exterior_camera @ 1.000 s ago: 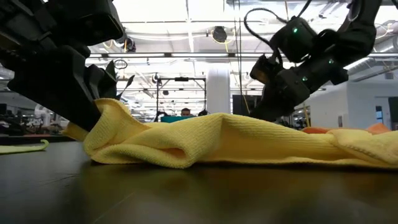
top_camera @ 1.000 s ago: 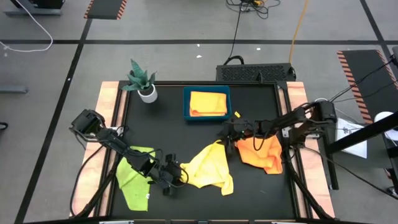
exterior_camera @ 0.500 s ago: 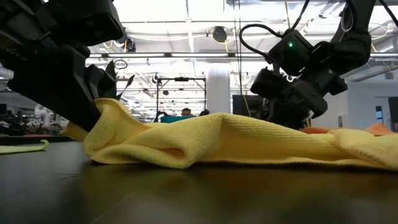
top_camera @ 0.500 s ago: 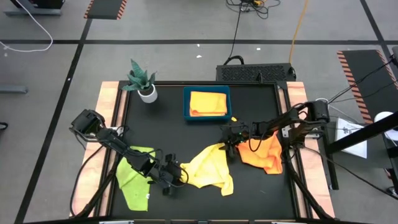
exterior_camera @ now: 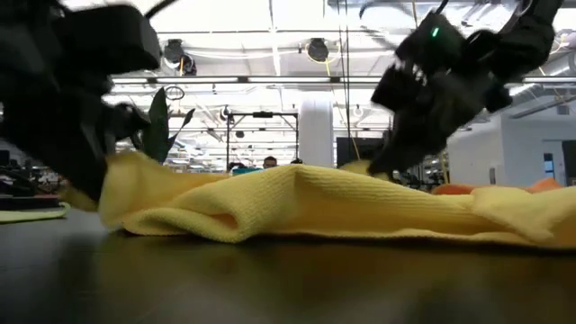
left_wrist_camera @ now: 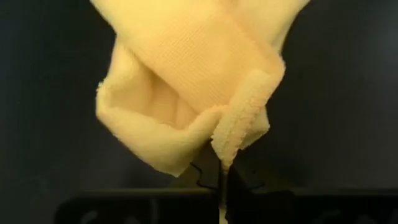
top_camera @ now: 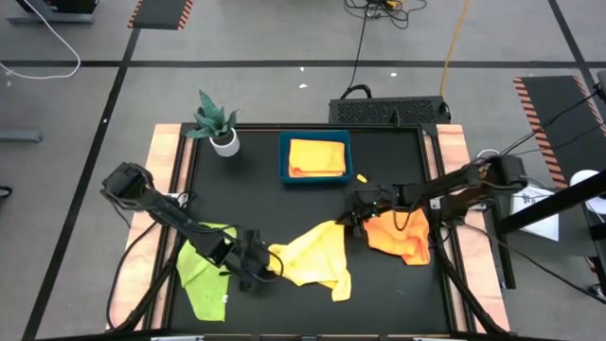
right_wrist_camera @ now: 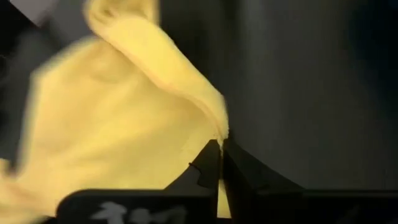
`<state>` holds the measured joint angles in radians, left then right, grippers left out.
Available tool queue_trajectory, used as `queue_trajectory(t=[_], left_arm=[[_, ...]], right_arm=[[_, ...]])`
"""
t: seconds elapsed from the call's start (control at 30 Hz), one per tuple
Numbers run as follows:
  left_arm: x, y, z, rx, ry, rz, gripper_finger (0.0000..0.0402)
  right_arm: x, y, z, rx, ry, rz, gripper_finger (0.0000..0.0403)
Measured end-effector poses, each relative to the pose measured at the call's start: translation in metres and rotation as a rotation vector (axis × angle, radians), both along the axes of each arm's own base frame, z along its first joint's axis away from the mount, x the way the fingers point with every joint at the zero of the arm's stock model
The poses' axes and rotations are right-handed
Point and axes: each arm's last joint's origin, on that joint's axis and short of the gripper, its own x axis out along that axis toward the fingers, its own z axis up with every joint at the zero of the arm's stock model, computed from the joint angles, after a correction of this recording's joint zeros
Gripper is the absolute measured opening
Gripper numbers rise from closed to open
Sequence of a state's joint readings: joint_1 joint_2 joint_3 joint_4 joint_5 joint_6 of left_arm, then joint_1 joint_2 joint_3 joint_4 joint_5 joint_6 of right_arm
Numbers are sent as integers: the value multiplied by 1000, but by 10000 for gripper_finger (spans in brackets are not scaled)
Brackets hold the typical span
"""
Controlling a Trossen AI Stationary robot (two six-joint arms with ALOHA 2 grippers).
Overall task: Fold microfiber towels
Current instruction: Fold the yellow microfiber cloth
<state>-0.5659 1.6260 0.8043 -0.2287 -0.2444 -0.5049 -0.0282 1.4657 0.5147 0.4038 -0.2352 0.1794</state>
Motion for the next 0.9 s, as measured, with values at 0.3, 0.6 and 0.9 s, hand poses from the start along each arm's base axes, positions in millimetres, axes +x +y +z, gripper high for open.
queue_trajectory(t=[0.3,0.6,0.9], left_arm=[[-20,15,75,-14,-305,88,3],[-59,12,157,-190,-632,16,3],[-88,-10,244,-178,-810,-104,2]], right_arm=[[-21,36,62,-4,-272,130,1],[-57,69,115,92,-554,271,1],[-79,97,163,139,-770,410,0]])
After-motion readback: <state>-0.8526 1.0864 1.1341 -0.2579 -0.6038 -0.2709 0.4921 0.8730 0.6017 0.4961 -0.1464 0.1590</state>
